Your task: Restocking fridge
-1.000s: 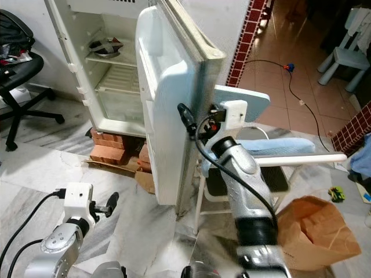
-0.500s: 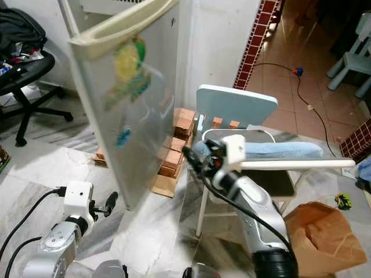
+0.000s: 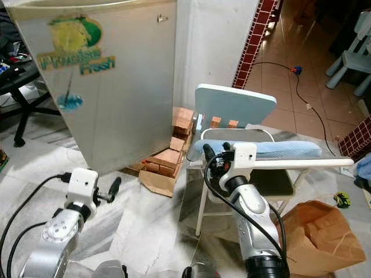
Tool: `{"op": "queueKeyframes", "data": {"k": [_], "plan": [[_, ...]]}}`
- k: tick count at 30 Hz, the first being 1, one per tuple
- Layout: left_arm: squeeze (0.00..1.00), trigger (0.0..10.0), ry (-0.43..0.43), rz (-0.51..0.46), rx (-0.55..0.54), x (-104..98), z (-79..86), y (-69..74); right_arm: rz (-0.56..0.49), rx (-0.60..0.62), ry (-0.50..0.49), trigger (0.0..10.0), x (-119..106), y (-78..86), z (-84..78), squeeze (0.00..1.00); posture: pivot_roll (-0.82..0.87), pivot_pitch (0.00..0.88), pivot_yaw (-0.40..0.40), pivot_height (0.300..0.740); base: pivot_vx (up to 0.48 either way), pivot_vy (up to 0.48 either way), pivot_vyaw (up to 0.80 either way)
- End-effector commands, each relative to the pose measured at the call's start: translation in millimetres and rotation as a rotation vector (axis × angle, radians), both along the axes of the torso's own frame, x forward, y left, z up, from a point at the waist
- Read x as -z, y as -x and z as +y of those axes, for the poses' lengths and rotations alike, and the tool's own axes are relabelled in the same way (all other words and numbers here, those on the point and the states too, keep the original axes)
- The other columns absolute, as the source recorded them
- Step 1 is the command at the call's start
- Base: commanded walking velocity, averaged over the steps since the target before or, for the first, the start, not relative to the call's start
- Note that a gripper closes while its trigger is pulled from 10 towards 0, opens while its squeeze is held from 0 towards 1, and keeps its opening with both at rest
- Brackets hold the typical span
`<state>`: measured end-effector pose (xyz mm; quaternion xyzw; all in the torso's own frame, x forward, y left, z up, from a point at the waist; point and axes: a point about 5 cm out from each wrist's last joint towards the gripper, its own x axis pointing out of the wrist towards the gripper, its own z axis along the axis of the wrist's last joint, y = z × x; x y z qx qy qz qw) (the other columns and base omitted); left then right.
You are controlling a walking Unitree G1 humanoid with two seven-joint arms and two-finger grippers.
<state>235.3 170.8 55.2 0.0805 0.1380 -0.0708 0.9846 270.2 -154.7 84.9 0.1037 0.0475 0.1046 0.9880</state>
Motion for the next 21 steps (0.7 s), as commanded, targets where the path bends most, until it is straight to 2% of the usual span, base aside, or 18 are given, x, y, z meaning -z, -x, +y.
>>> {"op": "queueKeyframes", "data": {"k": [1, 3, 8, 10, 21], "plan": [[0.00, 10.0, 0.028, -0.007, -0.014, 0.1, 2.7, -1.1, 0.001, 0.071, 0.015, 10.0, 2.5, 2.4, -10.0, 1.00, 0.05, 0.026, -0.050, 0.740, 0.000, 0.000, 0.00], [0.00, 10.0, 0.034, -0.026, 0.006, -2.1, 0.5, -2.2, 0.015, 0.101, 0.003, 10.0, 5.2, 4.3, -12.1, 1.00, 0.04, 0.026, -0.052, 0.740, 0.000, 0.000, 0.00], [0.00, 10.0, 0.043, -0.029, 0.014, -0.7, -2.9, -3.0, 0.012, 0.116, 0.019, 10.0, 6.4, 5.6, -13.1, 1.00, 0.04, 0.025, -0.054, 0.740, 0.000, 0.307, 0.00], [0.00, 10.0, 0.067, -0.049, 0.045, -3.8, -10.1, -5.2, -0.002, 0.129, 0.036, 10.0, 5.5, 4.5, -14.4, 1.00, 0.04, 0.022, -0.055, 0.740, 0.000, 0.135, 0.00], [0.00, 10.0, 0.062, -0.061, 0.091, -3.1, -20.5, -3.0, -0.034, 0.150, 0.050, 10.0, -0.9, -3.2, -21.7, 1.00, 0.04, 0.022, -0.066, 0.740, 0.000, 0.394, 0.00]]}}
